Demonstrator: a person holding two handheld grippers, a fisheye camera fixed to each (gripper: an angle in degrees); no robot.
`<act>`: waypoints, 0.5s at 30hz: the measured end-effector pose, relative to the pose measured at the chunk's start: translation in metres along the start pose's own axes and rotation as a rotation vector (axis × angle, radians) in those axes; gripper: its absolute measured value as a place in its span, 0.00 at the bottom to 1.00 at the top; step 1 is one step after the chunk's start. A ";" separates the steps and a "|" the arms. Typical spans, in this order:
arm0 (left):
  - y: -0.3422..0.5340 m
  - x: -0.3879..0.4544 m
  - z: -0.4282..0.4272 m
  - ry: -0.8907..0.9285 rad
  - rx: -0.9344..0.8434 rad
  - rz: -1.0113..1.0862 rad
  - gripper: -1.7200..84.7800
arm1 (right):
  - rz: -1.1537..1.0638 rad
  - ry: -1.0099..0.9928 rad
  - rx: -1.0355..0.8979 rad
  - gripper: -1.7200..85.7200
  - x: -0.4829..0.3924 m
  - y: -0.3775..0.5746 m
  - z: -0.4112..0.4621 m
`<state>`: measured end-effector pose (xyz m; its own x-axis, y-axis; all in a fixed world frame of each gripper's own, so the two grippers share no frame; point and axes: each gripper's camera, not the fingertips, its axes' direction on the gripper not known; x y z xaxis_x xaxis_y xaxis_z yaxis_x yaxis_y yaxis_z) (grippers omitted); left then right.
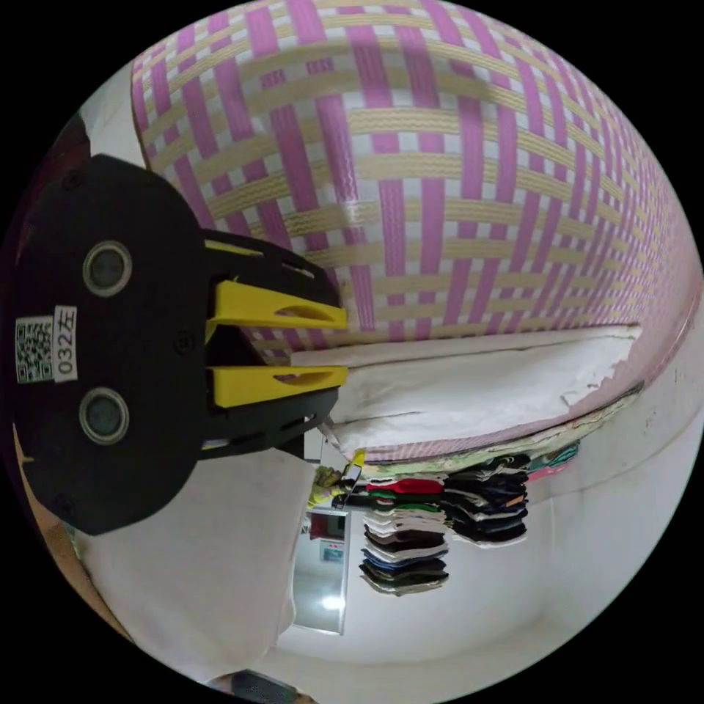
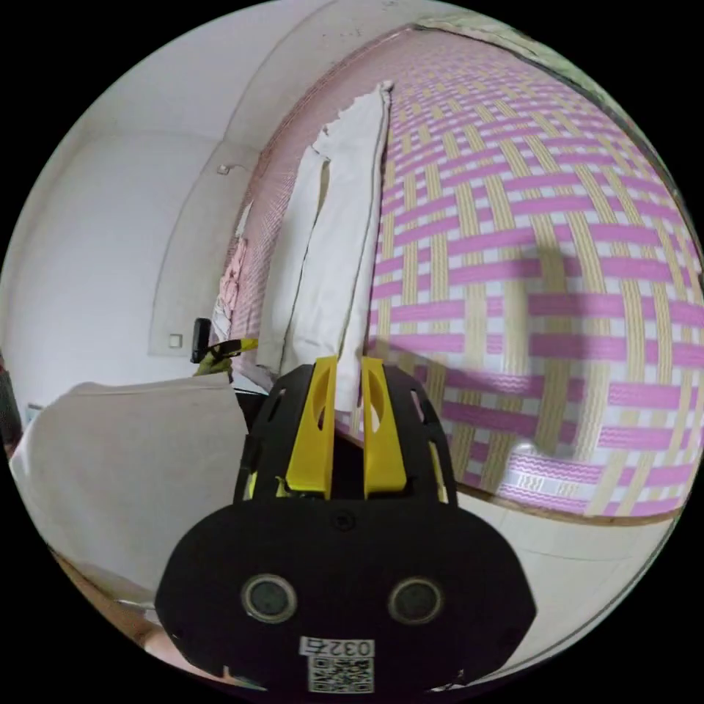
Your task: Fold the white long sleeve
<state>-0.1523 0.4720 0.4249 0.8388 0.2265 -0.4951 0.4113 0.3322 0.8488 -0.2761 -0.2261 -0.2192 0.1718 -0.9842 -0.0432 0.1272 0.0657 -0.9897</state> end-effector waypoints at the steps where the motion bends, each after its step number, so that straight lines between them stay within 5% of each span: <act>1: 0.001 -0.007 -0.002 0.036 0.003 -0.023 0.10 | 0.037 -0.054 -0.006 0.10 0.021 0.009 -0.001; 10: -0.019 -0.022 0.001 0.195 -0.114 -0.058 0.15 | 0.144 -0.339 -0.122 0.15 0.105 0.027 0.044; 15: -0.024 -0.014 0.005 0.168 -0.164 -0.029 0.14 | 0.128 -0.340 -0.178 0.16 0.119 0.028 0.064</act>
<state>-0.1721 0.4562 0.4128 0.7503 0.3594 -0.5548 0.3599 0.4820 0.7989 -0.1893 -0.3313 -0.2430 0.4927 -0.8573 -0.1497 -0.0819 0.1255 -0.9887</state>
